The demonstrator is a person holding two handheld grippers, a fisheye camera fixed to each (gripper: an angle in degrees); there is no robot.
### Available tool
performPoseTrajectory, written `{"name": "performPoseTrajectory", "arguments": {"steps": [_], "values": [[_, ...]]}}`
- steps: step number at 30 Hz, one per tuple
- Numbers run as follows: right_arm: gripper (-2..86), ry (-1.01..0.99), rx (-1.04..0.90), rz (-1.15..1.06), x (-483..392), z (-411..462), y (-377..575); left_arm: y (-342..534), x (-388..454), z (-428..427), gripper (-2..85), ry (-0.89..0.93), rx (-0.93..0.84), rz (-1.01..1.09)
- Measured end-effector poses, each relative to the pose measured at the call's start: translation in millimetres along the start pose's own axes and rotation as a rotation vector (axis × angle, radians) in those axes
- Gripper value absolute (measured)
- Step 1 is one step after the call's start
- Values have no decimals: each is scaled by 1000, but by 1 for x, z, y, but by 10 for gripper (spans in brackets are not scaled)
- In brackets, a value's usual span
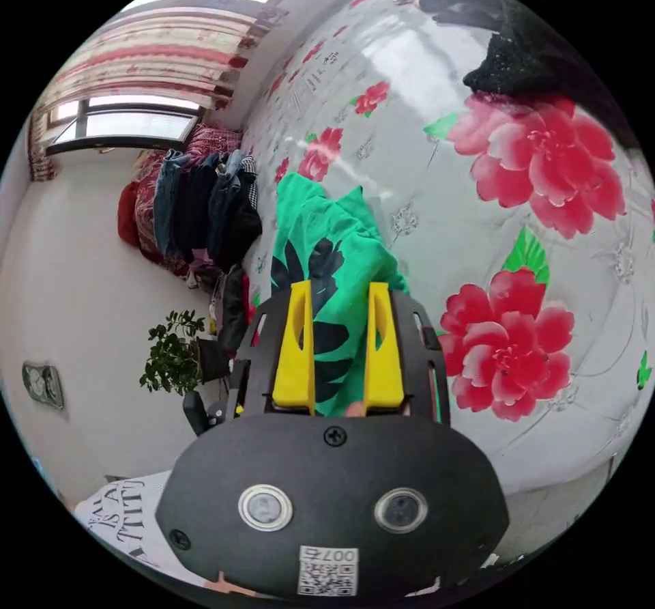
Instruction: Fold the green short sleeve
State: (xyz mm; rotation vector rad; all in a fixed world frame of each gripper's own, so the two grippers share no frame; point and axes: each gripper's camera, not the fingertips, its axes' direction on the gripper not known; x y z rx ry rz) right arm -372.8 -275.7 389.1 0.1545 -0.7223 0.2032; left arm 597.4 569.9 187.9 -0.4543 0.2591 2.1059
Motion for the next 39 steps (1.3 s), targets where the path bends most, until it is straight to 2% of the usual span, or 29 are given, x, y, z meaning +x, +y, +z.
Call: {"name": "performPoseTrajectory", "arguments": {"steps": [2,4,6,7,8,9,11,14,16,19,21,23,26,30,34,36,39], "values": [[21,-43,34,-31,-13,1,-10,-4,-1,1,59,3,-13,10],[10,-87,73,-115,-45,-9,-22,-1,-2,-9,49,19,51,25],[5,-167,104,-284,-97,-29,-34,7,-10,-40,45,126,216,-22],[3,-223,141,-445,-141,-50,-35,9,-12,-51,45,154,270,-39],[1,-266,168,-668,-191,-73,-26,12,-11,-77,45,183,391,-58],[1,-273,175,-791,-217,-85,-17,14,-1,-106,47,176,506,-29],[0,-263,180,-1303,-299,-126,40,13,19,-142,53,122,641,47],[0,-172,122,-1618,-335,-151,101,13,43,-172,77,104,734,172],[0,-83,63,-1686,-331,-149,126,22,46,-174,84,150,752,237],[1,147,-126,-1669,-297,-107,160,49,42,-160,85,206,716,288],[1,302,-277,-1573,-263,-67,173,73,29,-137,81,168,636,194],[2,422,-470,-1379,-210,-12,186,91,10,-120,80,156,574,79],[7,324,-600,-1180,-166,22,202,117,-27,-102,80,156,497,-144],[24,206,-435,-983,-157,15,180,126,-66,-101,84,130,494,-347],[42,192,-251,-856,-173,13,130,101,-88,-102,92,122,507,-407],[51,217,-253,-887,-188,33,117,70,-98,-105,102,84,509,-389],[68,276,-353,-934,-209,89,106,20,-116,-106,115,50,490,-368]]}}
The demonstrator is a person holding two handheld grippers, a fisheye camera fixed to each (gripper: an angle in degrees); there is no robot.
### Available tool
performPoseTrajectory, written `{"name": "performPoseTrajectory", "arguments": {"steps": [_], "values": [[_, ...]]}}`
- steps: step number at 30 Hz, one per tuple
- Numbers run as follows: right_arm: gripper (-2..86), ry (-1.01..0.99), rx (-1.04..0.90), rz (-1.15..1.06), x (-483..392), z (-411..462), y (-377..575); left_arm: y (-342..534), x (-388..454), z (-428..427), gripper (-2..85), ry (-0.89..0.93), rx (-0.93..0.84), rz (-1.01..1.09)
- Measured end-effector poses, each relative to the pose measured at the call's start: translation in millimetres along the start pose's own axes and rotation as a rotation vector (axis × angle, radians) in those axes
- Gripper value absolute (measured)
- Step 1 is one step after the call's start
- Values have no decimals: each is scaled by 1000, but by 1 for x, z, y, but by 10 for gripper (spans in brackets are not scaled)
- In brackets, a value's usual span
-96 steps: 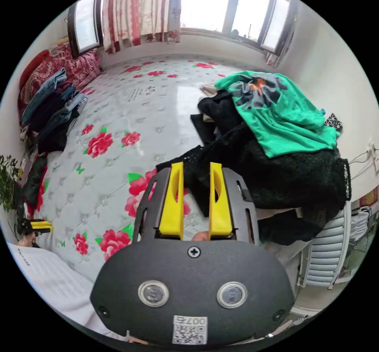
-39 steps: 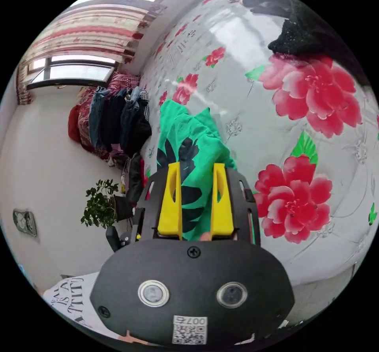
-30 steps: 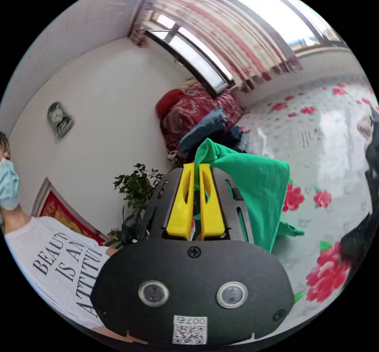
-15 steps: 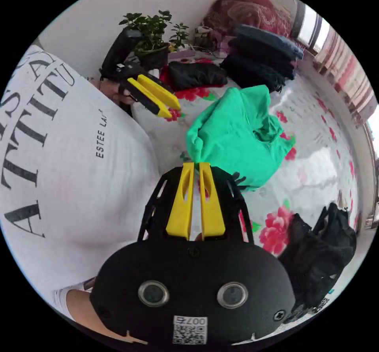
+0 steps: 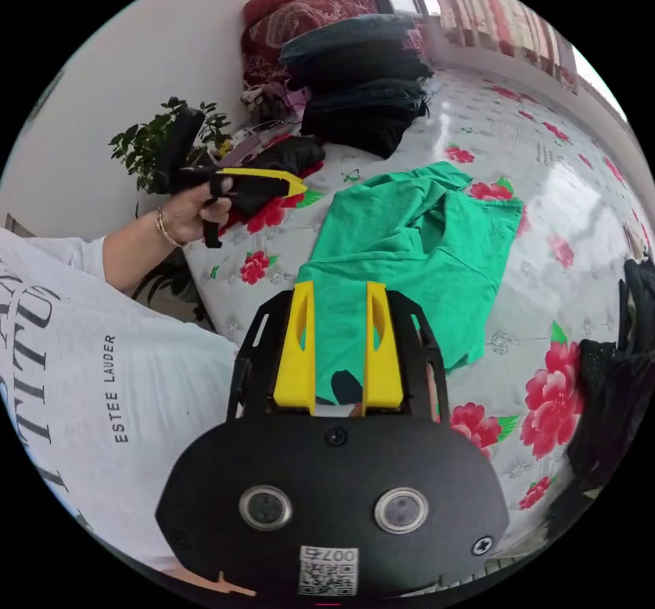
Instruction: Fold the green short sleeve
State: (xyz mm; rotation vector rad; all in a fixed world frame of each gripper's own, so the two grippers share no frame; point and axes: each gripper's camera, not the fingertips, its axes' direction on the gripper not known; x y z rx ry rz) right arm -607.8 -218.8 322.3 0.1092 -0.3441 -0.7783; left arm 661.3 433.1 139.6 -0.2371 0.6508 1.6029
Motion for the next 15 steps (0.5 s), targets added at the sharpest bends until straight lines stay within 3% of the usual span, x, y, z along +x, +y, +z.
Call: {"name": "performPoseTrajectory", "arguments": {"steps": [5,7,8,9,11,13,15], "values": [[67,41,-361,-55,-19,108,-29,-68,1,51,118,29,-59,-37],[50,186,-285,-84,-25,102,-26,-80,4,85,100,-22,-167,-29],[37,154,-284,-81,-21,94,-26,-81,6,112,76,-91,-282,-6],[31,126,-275,-64,-17,87,-25,-74,13,116,45,-211,-243,67],[17,48,-136,24,5,36,-15,-63,20,117,17,-226,-201,160],[12,83,6,111,24,-16,9,-55,19,111,5,-210,-231,136],[11,154,97,217,42,-63,44,-22,12,77,-1,-186,-145,79]]}}
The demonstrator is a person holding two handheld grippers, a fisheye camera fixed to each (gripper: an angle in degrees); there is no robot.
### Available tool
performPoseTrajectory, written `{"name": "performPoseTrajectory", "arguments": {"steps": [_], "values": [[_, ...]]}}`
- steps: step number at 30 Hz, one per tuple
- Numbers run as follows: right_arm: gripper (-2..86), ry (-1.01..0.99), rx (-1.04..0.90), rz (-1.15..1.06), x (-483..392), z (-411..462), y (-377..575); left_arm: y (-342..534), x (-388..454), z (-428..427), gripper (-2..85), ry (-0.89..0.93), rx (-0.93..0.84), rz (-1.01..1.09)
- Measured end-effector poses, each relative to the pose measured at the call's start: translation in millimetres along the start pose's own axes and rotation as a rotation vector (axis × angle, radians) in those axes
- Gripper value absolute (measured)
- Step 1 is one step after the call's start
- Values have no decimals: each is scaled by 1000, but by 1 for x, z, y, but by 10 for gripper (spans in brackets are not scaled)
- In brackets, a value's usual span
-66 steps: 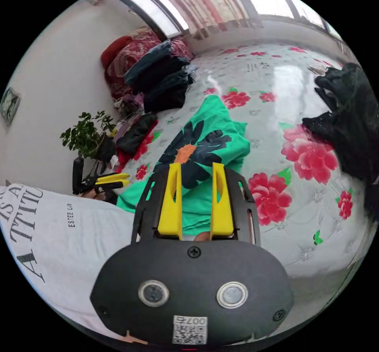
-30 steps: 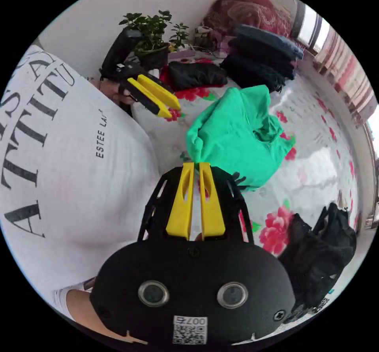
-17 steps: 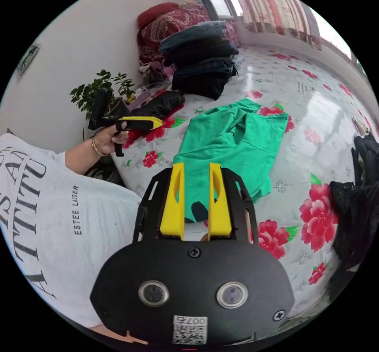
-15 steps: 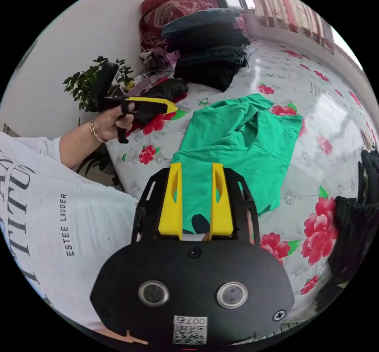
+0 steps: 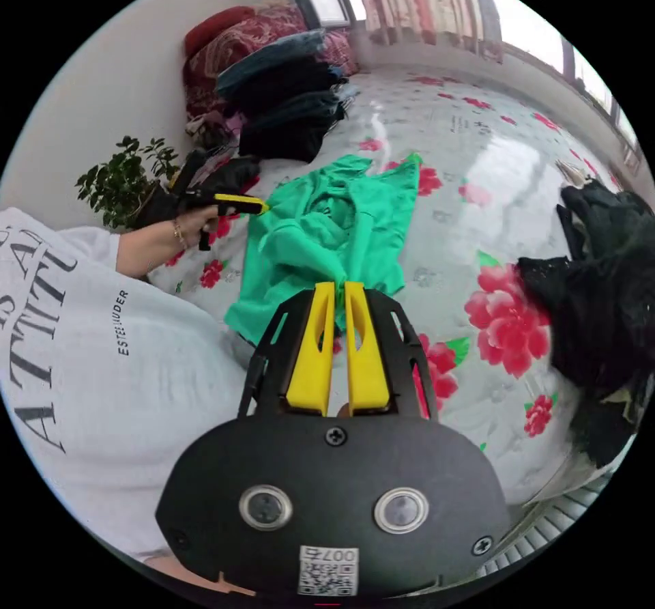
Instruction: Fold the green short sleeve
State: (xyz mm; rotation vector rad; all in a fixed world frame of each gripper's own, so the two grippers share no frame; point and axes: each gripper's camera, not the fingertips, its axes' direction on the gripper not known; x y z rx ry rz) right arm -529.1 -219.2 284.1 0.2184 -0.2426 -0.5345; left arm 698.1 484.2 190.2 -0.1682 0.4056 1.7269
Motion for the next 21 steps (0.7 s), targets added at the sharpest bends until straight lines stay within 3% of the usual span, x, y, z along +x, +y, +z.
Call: {"name": "performPoseTrajectory", "arguments": {"steps": [4,7,12,17,21], "values": [[20,72,2,360,73,-57,74,89,-18,-47,1,33,52,-138],[39,128,19,570,96,-69,104,154,-15,-64,11,179,59,-223],[71,115,113,406,77,-63,67,184,-4,-69,74,66,68,-312],[97,64,-13,172,72,-9,-11,141,-22,-44,112,131,84,-308],[100,-16,-87,122,80,24,-51,94,-20,11,87,162,5,-296]]}}
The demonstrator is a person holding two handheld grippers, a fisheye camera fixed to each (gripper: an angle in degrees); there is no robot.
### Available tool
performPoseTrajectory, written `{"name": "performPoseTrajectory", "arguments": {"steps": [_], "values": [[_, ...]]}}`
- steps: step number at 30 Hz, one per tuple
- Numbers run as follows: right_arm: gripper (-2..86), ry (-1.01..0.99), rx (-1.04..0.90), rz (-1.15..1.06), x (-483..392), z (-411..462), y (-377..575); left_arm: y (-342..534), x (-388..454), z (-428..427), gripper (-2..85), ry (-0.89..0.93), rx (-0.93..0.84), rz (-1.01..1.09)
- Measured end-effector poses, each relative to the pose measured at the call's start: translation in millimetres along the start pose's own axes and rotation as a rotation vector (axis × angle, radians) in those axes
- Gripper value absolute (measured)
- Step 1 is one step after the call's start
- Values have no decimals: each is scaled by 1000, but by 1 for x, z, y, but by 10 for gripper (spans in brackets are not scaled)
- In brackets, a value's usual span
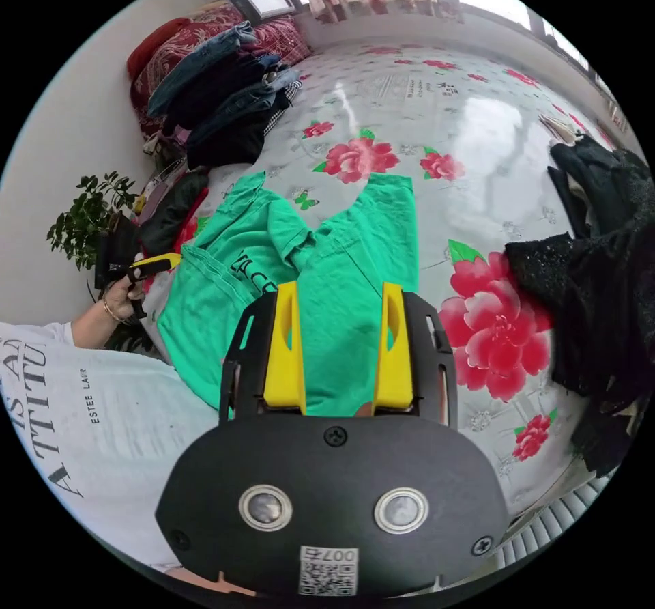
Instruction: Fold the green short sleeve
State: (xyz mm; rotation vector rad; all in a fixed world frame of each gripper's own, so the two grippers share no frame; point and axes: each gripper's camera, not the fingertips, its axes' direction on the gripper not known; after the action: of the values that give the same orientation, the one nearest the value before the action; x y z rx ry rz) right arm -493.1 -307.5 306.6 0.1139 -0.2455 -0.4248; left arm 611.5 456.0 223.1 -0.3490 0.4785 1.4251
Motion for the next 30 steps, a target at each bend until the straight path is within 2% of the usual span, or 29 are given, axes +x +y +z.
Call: {"name": "performPoseTrajectory", "arguments": {"steps": [2,4,6,12,17,22,25,28,30], "values": [[88,-36,-118,-6,6,32,-17,-13,6,31,42,-54,-88,9],[70,-21,-202,15,13,48,-22,-17,14,36,32,-124,-67,38],[49,-5,-164,7,16,34,-23,-24,15,26,23,-66,-61,10],[9,-102,184,10,38,-100,-19,-37,21,-69,20,102,188,110],[3,-150,499,-4,51,-224,-24,-76,28,-137,23,45,327,173],[1,-109,660,-49,39,-275,16,-69,20,-177,25,80,431,170],[1,-161,656,-22,49,-269,63,-36,8,-184,25,106,466,175],[1,-131,546,32,58,-236,113,6,-8,-171,11,71,459,164],[1,-88,455,77,62,-204,144,43,-28,-143,-4,16,421,82]]}}
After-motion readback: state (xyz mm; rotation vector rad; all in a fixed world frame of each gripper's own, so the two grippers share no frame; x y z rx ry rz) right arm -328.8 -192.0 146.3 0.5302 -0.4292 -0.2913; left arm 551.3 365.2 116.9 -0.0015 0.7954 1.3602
